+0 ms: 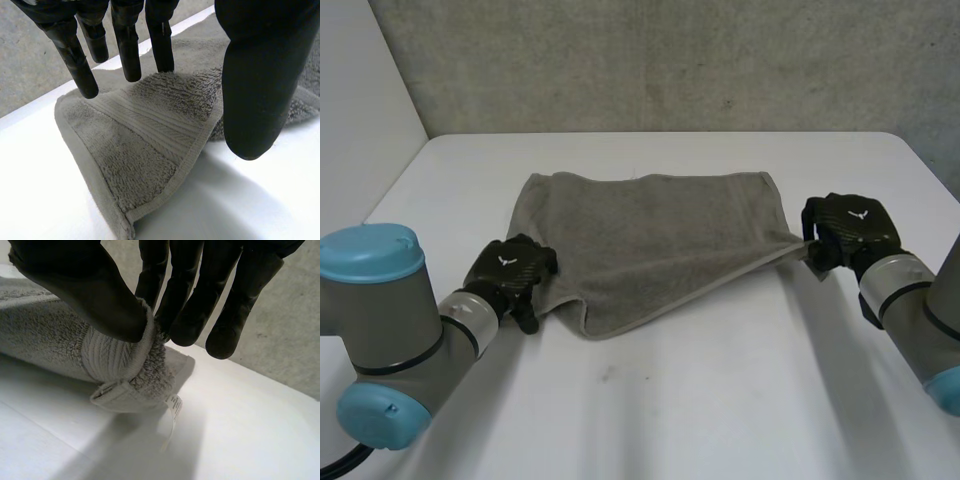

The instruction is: Fold the towel.

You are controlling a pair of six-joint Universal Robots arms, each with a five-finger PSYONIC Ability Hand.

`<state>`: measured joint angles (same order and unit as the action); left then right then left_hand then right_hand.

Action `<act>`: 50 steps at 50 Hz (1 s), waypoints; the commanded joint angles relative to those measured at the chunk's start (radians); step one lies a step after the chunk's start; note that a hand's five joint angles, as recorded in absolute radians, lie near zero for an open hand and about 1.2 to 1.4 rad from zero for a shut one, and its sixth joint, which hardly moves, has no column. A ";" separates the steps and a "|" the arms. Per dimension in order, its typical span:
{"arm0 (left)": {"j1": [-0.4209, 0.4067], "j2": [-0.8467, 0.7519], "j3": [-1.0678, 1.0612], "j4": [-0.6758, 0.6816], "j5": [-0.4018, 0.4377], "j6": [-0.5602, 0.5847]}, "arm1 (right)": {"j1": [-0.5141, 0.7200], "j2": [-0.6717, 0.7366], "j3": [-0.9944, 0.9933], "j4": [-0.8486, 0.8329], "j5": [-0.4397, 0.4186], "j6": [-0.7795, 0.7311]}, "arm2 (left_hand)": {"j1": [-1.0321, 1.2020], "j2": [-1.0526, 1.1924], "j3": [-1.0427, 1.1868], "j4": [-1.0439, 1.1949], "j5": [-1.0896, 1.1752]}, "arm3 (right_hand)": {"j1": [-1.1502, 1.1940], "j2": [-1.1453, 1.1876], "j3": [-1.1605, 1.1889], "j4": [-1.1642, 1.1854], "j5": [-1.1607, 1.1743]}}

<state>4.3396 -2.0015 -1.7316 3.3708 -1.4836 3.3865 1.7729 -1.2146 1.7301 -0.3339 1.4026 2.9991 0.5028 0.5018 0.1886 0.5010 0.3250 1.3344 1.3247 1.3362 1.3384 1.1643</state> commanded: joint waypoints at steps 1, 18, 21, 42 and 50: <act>0.000 -0.034 0.007 0.021 -0.004 0.000 | -0.046 -0.010 0.003 0.039 -0.019 -0.072 | 0.084 0.085 0.398 0.085 0.087 | 0.062 0.072 0.060 0.058 0.057; 0.006 -0.117 0.023 0.122 -0.009 0.004 | -0.098 -0.051 -0.009 0.096 -0.048 -0.085 | 0.089 0.090 0.404 0.091 0.093 | 0.062 0.072 0.060 0.058 0.057; 0.006 -0.118 0.024 0.122 -0.009 0.004 | -0.122 -0.052 -0.015 0.096 -0.050 -0.086 | 0.087 0.088 0.401 0.088 0.090 | 0.062 0.072 0.060 0.058 0.057; 0.017 -0.115 0.021 0.119 -0.014 0.106 | -0.176 -0.054 -0.041 0.098 -0.050 -0.088 | 0.092 0.093 0.407 0.094 0.096 | 0.062 0.072 0.060 0.058 0.057; 0.025 -0.117 0.024 0.119 -0.015 0.108 | -0.178 -0.054 -0.043 0.098 -0.050 -0.089 | 0.145 0.146 0.459 0.147 0.148 | 0.062 0.072 0.060 0.058 0.057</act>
<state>4.3583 -2.1175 -1.7098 3.4895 -1.4973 3.4929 1.5964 -1.2686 1.6885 -0.2362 1.3529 2.9102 0.5409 0.5396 0.1886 0.5388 0.3656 1.3345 1.3247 1.3396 1.3416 1.1644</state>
